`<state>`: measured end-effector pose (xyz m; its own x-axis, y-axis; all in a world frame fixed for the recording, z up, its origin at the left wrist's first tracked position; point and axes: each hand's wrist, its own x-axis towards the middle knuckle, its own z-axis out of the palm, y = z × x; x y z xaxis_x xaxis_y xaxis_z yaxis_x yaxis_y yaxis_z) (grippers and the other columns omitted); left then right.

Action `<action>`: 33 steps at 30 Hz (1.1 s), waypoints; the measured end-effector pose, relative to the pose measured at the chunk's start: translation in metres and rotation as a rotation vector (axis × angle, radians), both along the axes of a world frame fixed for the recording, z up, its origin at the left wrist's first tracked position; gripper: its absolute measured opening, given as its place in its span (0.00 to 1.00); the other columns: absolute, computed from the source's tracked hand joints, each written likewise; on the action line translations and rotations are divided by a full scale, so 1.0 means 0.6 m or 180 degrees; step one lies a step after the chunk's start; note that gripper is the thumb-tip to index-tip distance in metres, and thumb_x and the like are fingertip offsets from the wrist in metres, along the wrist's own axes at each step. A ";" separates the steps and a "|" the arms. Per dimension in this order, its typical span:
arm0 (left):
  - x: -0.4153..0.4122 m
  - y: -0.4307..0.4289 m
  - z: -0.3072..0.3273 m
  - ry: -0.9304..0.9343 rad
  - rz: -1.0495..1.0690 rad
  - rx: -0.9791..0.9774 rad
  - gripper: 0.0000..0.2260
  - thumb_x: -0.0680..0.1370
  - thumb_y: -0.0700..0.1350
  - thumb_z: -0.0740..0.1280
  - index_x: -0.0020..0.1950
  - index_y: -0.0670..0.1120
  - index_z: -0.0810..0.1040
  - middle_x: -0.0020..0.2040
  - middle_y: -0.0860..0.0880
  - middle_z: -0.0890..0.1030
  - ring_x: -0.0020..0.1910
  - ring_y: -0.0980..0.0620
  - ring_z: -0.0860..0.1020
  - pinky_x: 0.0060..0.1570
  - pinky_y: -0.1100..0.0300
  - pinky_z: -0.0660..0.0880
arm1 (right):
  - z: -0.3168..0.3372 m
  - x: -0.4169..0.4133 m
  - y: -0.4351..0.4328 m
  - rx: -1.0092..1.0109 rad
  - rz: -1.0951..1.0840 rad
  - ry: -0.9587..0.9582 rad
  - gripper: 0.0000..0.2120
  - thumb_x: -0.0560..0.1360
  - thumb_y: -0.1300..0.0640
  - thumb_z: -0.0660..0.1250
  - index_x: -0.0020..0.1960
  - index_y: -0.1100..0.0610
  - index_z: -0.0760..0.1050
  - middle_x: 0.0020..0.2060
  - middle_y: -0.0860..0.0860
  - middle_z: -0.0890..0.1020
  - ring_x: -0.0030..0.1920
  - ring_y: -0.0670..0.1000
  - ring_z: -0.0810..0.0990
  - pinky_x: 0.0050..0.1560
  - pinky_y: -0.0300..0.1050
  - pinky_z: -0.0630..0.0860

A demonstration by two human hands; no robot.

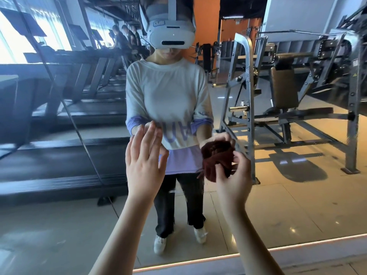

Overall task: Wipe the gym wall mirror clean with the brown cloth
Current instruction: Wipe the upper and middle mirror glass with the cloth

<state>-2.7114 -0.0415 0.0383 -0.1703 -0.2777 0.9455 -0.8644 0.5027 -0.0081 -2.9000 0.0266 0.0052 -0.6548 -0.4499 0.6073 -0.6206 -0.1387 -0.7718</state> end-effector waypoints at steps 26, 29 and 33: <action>0.070 -0.030 0.010 -0.0543 -0.0519 -0.0415 0.19 0.77 0.39 0.71 0.68 0.42 0.79 0.69 0.44 0.77 0.70 0.44 0.69 0.74 0.49 0.60 | -0.093 0.175 -0.010 0.0292 -0.0152 -0.0359 0.27 0.65 0.72 0.75 0.62 0.61 0.74 0.56 0.58 0.80 0.57 0.61 0.79 0.56 0.56 0.77; 0.068 -0.030 0.009 -0.0508 -0.0575 -0.0452 0.18 0.77 0.39 0.70 0.68 0.41 0.78 0.69 0.44 0.76 0.71 0.44 0.69 0.76 0.51 0.57 | -0.102 0.187 -0.012 0.0419 0.0115 -0.0089 0.25 0.64 0.70 0.77 0.59 0.62 0.76 0.53 0.57 0.80 0.52 0.61 0.81 0.52 0.50 0.76; 0.083 -0.030 -0.006 -0.0602 -0.0559 -0.0418 0.22 0.74 0.37 0.74 0.68 0.42 0.78 0.69 0.44 0.76 0.71 0.44 0.69 0.77 0.50 0.56 | -0.110 0.146 -0.009 0.0379 -0.0436 -0.0845 0.25 0.69 0.70 0.73 0.64 0.61 0.73 0.60 0.57 0.78 0.59 0.60 0.78 0.57 0.53 0.76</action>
